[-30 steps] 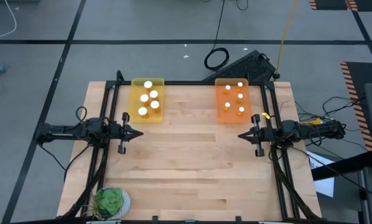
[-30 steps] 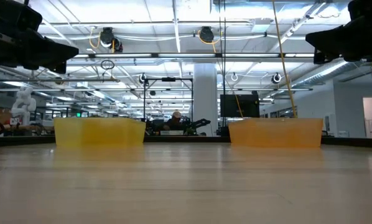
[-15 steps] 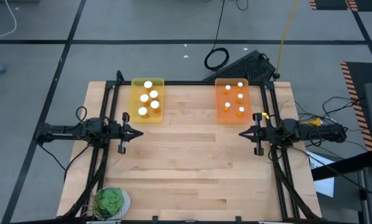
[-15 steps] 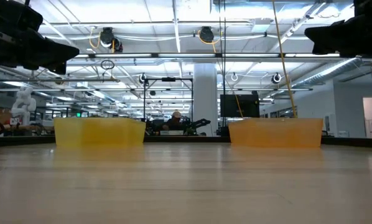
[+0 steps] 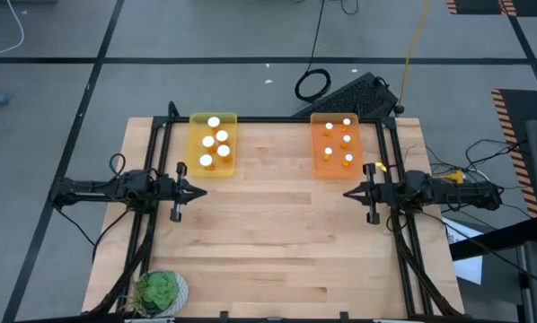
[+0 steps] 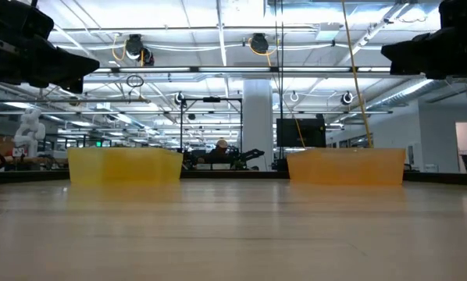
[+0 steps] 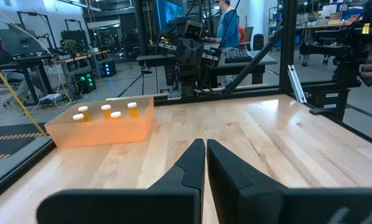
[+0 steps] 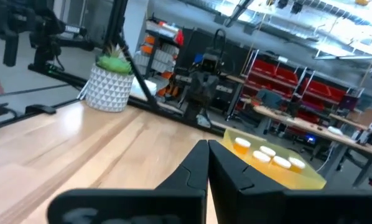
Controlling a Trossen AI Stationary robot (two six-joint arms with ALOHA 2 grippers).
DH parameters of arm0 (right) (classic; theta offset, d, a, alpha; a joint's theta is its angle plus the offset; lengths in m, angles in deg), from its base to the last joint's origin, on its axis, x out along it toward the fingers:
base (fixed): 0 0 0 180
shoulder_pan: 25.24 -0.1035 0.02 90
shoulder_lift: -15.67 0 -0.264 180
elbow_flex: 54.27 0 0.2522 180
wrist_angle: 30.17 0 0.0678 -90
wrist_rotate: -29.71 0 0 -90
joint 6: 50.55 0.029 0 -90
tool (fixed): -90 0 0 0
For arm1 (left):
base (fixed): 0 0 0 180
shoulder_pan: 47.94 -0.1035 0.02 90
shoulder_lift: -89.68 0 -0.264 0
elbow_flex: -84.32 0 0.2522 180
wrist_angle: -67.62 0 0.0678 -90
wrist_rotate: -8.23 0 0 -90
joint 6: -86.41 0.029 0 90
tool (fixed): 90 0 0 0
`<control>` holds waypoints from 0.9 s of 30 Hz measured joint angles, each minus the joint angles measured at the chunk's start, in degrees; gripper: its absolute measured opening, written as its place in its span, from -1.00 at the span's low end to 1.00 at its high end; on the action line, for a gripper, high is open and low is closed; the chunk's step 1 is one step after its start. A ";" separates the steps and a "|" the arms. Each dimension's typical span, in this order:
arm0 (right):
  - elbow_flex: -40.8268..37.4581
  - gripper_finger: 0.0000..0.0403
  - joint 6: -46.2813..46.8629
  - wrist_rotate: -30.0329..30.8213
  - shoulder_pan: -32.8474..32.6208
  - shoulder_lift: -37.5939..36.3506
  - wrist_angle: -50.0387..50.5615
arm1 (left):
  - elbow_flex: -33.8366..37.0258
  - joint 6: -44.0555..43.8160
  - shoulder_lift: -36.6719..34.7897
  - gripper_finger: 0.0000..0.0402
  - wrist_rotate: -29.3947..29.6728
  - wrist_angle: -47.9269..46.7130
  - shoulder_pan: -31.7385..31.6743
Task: Pick and place medicine bottles into bin by pill shape (circle, oval)
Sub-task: Return to Home Position
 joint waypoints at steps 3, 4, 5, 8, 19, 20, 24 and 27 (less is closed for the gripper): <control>0.00 -1.00 -0.02 -0.23 0.00 0.00 1.82 | 0.00 0.00 0.00 -0.89 0.00 0.00 0.00; 0.00 -1.00 -0.02 -0.23 0.00 0.00 2.43 | 0.00 -0.01 0.00 -0.89 0.00 0.00 0.00; 0.00 -1.00 -0.02 -0.23 0.00 0.00 2.91 | 0.00 0.00 0.00 -0.89 0.00 0.00 0.00; 0.00 -1.00 -0.08 -0.21 0.00 -0.02 2.97 | 0.00 0.00 0.00 -0.89 0.00 -0.01 0.00; 0.00 -1.00 -0.46 -0.21 0.00 -0.02 2.99 | 0.00 0.00 0.00 -0.89 0.02 -0.02 0.00; 0.00 -1.00 -0.45 -0.21 0.00 -0.02 2.99 | 0.00 0.00 0.00 -0.89 0.02 -0.02 0.00; 0.00 -1.00 -0.46 -0.21 0.00 -0.02 2.99 | 0.00 0.00 0.00 -0.89 0.02 -0.02 0.00; 0.00 -1.00 -0.46 -0.21 0.00 -0.02 2.99 | 0.00 0.00 0.00 -0.89 0.02 -0.02 0.00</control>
